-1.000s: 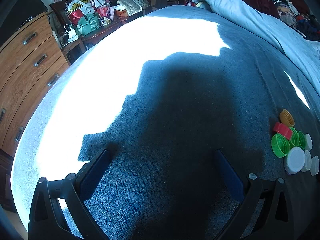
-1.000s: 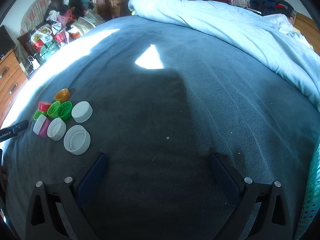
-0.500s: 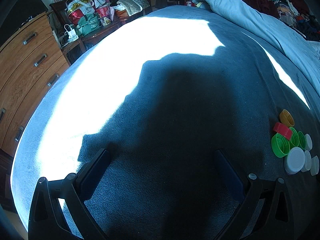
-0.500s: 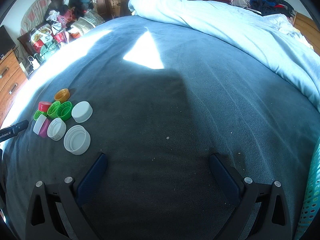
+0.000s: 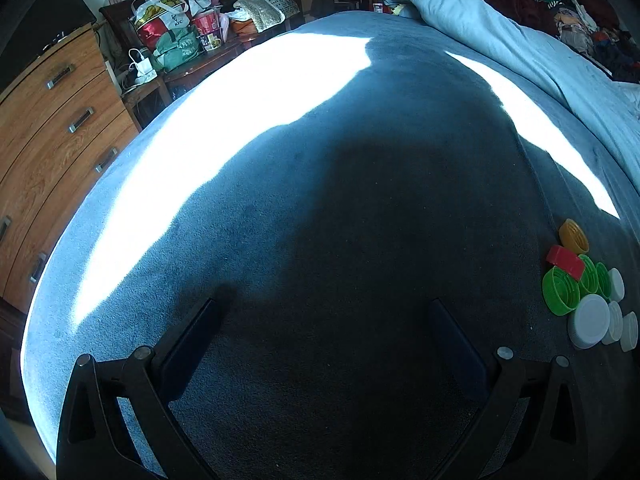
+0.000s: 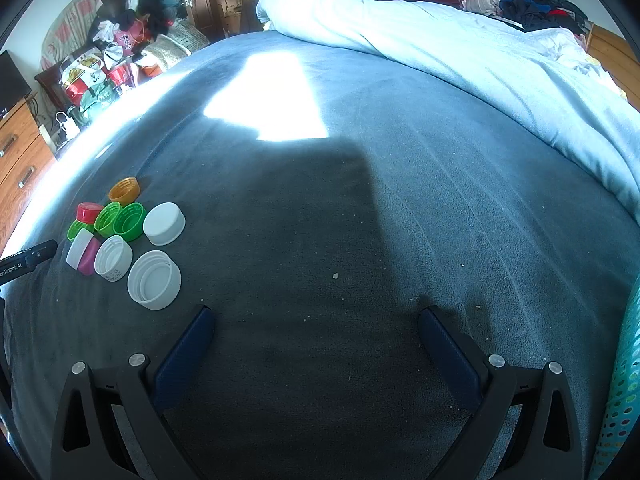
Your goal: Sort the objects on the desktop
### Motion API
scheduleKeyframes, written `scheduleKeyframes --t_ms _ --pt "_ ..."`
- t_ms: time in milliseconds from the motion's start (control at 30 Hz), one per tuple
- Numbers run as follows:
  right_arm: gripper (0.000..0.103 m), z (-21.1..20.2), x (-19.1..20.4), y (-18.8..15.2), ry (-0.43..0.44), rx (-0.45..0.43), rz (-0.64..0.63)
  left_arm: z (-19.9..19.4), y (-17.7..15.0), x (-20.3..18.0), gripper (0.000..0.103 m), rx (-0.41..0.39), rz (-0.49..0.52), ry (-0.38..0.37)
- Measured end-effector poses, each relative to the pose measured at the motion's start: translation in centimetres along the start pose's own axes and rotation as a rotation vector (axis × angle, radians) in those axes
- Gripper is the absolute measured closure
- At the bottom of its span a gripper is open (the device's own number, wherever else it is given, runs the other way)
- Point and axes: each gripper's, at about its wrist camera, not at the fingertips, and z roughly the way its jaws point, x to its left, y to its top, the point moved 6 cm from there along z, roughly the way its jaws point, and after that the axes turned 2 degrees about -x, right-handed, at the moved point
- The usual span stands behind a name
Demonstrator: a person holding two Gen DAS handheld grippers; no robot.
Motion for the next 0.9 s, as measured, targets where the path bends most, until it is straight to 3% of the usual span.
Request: scheduleKeyframes --t_ms 900 --pt "0.0 -0.03 0.1 0.02 -0.001 0.001 0.002 0.13 0.12 0.27 0.001 0.0 0.0 -0.001"
